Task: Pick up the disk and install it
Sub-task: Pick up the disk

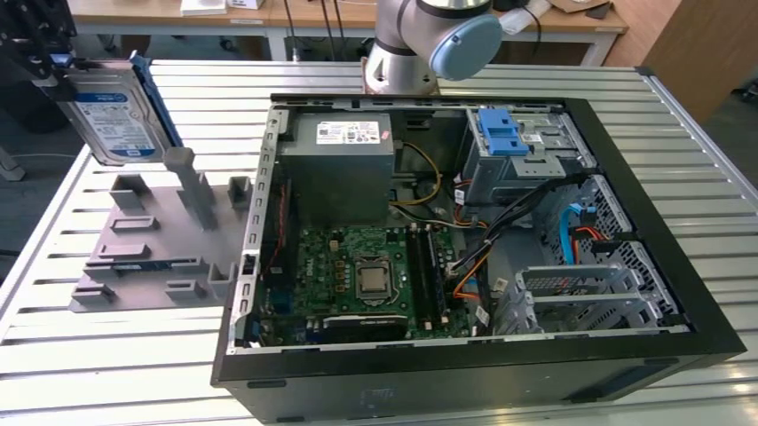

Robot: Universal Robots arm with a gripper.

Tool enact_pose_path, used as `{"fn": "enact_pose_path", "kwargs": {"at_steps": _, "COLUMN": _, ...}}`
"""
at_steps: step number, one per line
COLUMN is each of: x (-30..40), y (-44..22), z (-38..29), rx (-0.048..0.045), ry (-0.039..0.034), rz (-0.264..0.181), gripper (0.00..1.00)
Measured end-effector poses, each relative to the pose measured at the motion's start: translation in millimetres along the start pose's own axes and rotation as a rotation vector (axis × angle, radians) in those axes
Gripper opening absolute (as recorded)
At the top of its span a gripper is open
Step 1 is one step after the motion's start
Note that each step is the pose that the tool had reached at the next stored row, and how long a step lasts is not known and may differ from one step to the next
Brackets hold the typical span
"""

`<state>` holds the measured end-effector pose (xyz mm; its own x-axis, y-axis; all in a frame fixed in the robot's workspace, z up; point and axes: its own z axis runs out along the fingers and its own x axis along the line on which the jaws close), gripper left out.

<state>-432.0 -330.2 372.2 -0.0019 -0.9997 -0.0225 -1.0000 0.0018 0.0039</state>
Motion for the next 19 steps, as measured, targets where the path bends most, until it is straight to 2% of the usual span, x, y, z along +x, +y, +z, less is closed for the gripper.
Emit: {"fn": "enact_pose_path", "kwargs": {"at_steps": 19, "x": -0.1, "y": 0.0, "z": -4.4, "rx": 0.0001, "ry": -0.0001, "rz": 0.000, "gripper": 0.36}}
